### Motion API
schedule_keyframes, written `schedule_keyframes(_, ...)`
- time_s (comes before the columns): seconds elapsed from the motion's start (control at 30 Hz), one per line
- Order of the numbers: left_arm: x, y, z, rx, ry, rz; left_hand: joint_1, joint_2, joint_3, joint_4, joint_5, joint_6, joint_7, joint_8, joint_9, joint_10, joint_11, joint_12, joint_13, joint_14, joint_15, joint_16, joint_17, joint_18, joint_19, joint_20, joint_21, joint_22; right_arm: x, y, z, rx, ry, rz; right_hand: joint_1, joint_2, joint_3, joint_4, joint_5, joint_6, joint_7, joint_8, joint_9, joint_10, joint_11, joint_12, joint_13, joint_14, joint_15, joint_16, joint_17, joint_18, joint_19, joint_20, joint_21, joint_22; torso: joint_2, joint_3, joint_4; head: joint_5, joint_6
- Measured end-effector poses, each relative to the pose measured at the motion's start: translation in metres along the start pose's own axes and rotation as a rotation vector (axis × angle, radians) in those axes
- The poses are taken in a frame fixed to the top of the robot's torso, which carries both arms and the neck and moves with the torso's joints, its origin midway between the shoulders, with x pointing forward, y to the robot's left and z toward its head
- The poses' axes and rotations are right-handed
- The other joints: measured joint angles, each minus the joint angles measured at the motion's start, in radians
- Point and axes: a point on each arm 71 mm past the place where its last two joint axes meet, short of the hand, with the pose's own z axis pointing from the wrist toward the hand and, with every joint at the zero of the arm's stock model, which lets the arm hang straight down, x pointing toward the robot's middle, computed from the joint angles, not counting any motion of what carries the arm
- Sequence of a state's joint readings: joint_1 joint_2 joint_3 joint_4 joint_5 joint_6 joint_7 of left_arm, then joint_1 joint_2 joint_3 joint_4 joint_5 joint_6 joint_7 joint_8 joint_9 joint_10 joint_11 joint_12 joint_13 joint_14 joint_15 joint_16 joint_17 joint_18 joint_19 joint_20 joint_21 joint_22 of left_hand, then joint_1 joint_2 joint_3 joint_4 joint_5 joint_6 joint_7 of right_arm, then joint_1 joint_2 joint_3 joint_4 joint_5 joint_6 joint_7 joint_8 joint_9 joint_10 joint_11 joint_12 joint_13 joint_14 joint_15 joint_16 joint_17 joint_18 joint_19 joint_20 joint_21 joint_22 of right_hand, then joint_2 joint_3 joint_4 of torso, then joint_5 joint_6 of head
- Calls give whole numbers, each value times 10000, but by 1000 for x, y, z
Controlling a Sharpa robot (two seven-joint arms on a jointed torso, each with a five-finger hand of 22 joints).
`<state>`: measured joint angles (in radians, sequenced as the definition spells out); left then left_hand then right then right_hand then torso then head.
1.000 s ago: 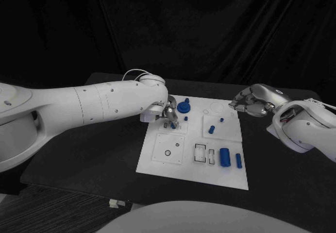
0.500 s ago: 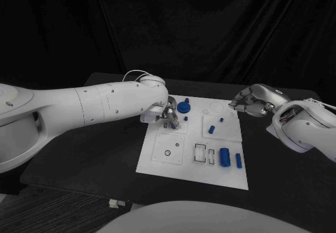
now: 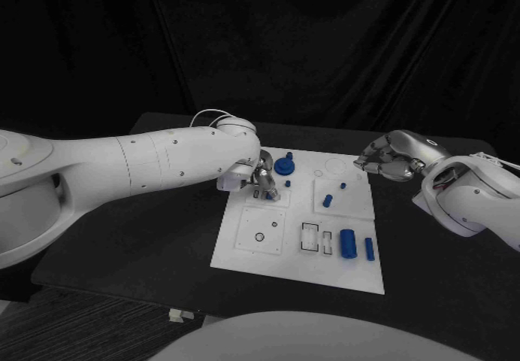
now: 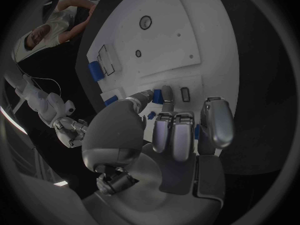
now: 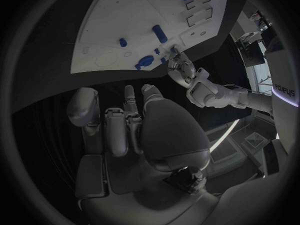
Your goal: Assemble the parts on the task board
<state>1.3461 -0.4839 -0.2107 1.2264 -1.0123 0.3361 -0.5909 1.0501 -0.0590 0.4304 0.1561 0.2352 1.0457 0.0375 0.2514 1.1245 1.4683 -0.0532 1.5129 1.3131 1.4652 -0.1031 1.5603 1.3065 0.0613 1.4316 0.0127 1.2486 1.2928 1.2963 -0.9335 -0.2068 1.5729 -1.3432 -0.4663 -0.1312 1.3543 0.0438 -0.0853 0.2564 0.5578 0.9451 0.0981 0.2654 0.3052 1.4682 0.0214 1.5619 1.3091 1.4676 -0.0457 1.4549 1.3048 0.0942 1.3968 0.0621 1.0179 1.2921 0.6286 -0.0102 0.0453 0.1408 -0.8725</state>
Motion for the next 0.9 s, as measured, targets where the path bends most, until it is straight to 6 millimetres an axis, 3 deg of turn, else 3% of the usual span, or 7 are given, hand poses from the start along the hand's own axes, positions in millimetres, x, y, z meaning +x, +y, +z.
schedule_keyframes(0.27, 0, 0, 0, -8, 12, -4, 0, 1, -136, 134, 10, 36, -38, 0, -8, 0, 0, 0, 0, 0, 0, 0, 0, 0, 0, 0, -1, 0, 0, 0, 0, 6, 9, -2, 62, 62, 0, 0, 0, 0, 0, 0, 0, 0, 0, 9, 39, 0, 0, 0, 0, 0, 0, 0, -95, 0, -2, 1, 2, 0, 0)
schedule_keyframes(0.4, 0, 1, 0, -2, 9, -11, 0, 1, -136, 133, 333, 37, -38, 0, -7, 0, 0, 0, 0, 0, 0, 0, 0, 0, 0, 0, -2, 0, 0, 0, 0, 7, 14, -3, 62, 62, 0, 0, 0, 0, 0, 0, 1, 0, 0, 9, 39, 0, 0, 0, 0, 0, 0, 0, -95, 0, -2, 1, 2, 10, 0)
schedule_keyframes(0.43, 0, 1, 0, 6, 8, -15, 1, 1, -137, 131, 584, 37, -38, 0, -7, 0, 0, 0, 0, 0, 0, 0, 0, 0, 0, 0, -2, 0, 0, 0, 0, 7, 15, -3, 62, 62, 0, 0, 0, 0, 0, 0, 0, 0, 0, 9, 39, 0, 0, 0, 0, 0, 0, 0, -95, 0, -2, 1, 2, 10, 0)
schedule_keyframes(0.5, 0, 1, 0, 11, 4, -23, 2, 2, -272, -4, 1517, 37, -37, 0, -5, 0, -1, 0, 0, 0, 0, 0, 0, 0, 0, -1, -3, 0, 0, 0, 0, 7, 18, -3, 62, 62, 0, 0, 0, 0, 0, 0, 1, 0, 0, 9, 39, 0, 0, 0, 0, 0, 0, 0, -95, 0, -1, 1, 2, 12, 0)
schedule_keyframes(0.6, 0, 2, 0, 24, -5, -35, 4, 1, -271, -6, 2236, 37, -36, 0, -2, 0, -1, -1, 0, 0, 0, -1, 0, 0, 0, -1, -4, 0, 0, 0, 0, 6, 23, -3, 62, 62, 0, 0, 0, 0, 0, 0, 1, 0, 0, 9, 39, 0, 0, 0, 0, 0, 0, 0, -95, 0, -2, 1, 2, 14, 0)
schedule_keyframes(0.77, 0, 2, 0, 69, -32, -58, 4, 1, -174, -103, 2850, 104, 38, -79, 8, 0, -1, -1, 0, 0, 0, -1, 0, 0, 0, -1, -81, 0, 0, 0, 0, 9, 34, -5, 62, 62, 0, 0, 0, 0, 0, 0, 3, 0, 0, 9, 39, 0, 0, 0, 0, -1, 0, 0, -95, 0, -1, 1, 2, 7, 0)
schedule_keyframes(0.9, 0, 2, 0, 97, -61, -82, 4, 1, 14, -288, 2937, 105, 40, -79, 16, 0, -1, -1, 0, 0, 0, -1, 0, 0, 1, -1, -81, 0, 0, 0, 0, 13, 42, -6, 62, 62, 0, 0, 0, 0, 0, 0, 3, 0, 0, 9, 39, 0, 0, 0, 0, -1, 0, 0, -95, 0, -1, 0, 2, 5, 0)
